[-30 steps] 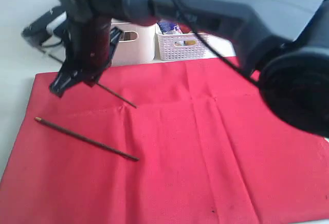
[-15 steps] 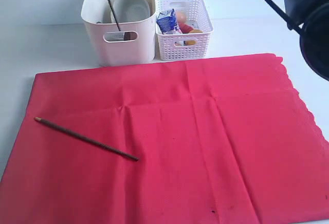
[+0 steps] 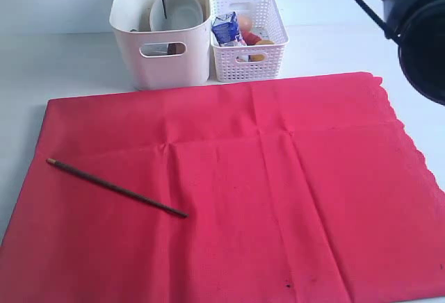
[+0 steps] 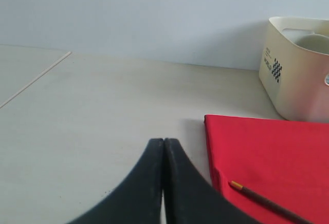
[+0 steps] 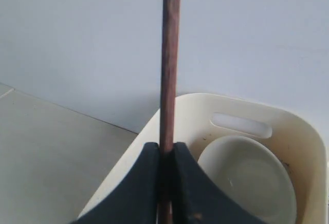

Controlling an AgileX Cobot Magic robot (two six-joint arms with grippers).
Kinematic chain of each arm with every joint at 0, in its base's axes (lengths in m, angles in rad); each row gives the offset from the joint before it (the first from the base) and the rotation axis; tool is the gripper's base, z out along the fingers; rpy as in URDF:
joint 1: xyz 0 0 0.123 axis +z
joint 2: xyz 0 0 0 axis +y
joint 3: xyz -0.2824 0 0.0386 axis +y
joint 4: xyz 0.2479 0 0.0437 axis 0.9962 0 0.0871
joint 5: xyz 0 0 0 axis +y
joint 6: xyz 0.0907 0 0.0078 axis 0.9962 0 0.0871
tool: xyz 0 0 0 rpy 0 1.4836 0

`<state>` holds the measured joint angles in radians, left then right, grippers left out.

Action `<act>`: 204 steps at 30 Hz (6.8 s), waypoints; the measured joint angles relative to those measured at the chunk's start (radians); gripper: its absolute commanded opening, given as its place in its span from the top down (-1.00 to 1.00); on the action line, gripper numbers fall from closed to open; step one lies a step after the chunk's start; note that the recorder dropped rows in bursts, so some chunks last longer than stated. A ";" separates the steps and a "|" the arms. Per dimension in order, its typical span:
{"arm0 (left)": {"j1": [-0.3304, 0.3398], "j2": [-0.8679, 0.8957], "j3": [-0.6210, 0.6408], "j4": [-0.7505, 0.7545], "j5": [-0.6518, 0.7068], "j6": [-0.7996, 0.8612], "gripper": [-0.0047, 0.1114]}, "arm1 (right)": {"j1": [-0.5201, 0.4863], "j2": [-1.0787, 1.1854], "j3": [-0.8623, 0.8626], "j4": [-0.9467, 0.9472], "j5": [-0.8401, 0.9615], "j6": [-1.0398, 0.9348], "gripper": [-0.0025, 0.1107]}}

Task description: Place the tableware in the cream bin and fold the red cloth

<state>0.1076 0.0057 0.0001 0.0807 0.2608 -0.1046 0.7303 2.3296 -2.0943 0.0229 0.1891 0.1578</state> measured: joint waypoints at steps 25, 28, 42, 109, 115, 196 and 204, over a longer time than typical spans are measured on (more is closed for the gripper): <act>0.000 0.000 0.000 0.000 0.000 0.000 0.90 | 0.000 -0.135 0.000 -0.060 0.461 -0.046 0.27; 0.000 0.000 0.000 0.000 0.000 0.000 0.90 | 0.005 -0.203 0.000 -0.040 0.652 -0.151 0.58; 0.000 0.000 0.000 0.000 0.000 0.000 0.90 | 0.276 -0.121 0.000 0.033 1.020 -0.297 0.76; 0.000 0.000 0.000 0.000 0.000 0.000 0.90 | 0.118 -0.121 0.002 -0.149 0.203 -0.011 0.96; 0.000 0.000 0.000 0.000 0.000 0.000 0.90 | 0.019 -0.003 0.004 -0.149 -0.074 0.060 0.89; 0.000 0.000 0.003 -0.057 -0.564 -0.288 0.92 | 0.109 -1.518 1.984 0.927 -0.705 -0.794 0.96; 0.000 0.166 0.003 -0.050 -0.661 -0.245 0.92 | 0.109 -1.314 1.807 1.044 -0.697 -0.962 0.96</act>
<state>0.1076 0.1716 0.0026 0.0307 -0.4000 -0.3496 0.8390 1.0156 -0.2868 1.0672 -0.5075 -0.8046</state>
